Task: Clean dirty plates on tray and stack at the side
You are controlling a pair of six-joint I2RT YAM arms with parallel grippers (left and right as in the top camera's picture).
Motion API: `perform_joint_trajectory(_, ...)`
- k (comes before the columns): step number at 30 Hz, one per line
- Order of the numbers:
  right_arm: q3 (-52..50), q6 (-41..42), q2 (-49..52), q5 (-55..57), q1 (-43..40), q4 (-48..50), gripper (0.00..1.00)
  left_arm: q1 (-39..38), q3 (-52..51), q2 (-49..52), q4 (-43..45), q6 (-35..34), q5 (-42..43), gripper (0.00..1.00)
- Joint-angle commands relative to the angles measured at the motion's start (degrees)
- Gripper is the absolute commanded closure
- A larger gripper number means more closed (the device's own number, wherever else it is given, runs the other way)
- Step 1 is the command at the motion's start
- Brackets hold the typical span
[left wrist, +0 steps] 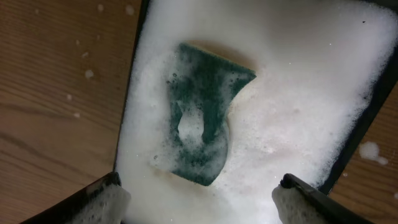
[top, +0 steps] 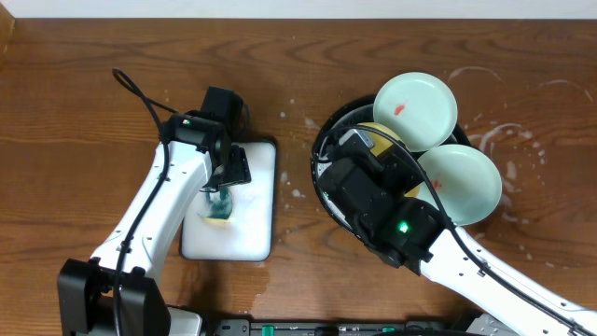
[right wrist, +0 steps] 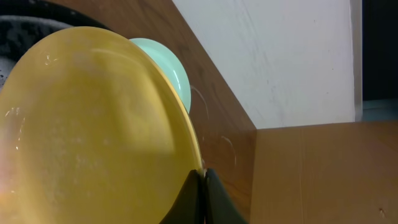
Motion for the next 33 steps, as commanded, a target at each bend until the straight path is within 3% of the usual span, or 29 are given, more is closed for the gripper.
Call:
perform_joint_trajectory(1,1.18,-0.24,-0.79,1.25,0.39,0.04,0.99,0.24,-0.31,-0.61,-0.17,-0.33,0.0,0.19)
perform_joint_trajectory(10,1.01,0.28,-0.42,0.42,-2.08,0.92,0.99,0.24,-0.31,-0.61,-0.17,-0.33,0.0,0.19)
perform_joint_trajectory(14,1.01,-0.59,-0.24,14.86,-0.33,-0.57,0.99,0.24,-0.31,-0.61,-0.17,-0.33,0.0,0.19)
perform_joint_trajectory(19,1.01,-4.07,-0.24,3.1,1.09,-0.33,0.99,0.24,-0.31,-0.61,-0.17,-0.33,0.0,0.19)
perform_joint_trajectory(24,1.01,-0.63,-0.13,2.51,-1.84,-0.02,0.99,0.24,-0.31,-0.61,-0.17,-0.33,0.0,0.19)
perform_joint_trajectory(33,1.03,-1.33,-0.15,4.24,0.28,-1.66,0.99,0.24,-0.31,-0.61,-0.17,-0.33,0.0,0.19)
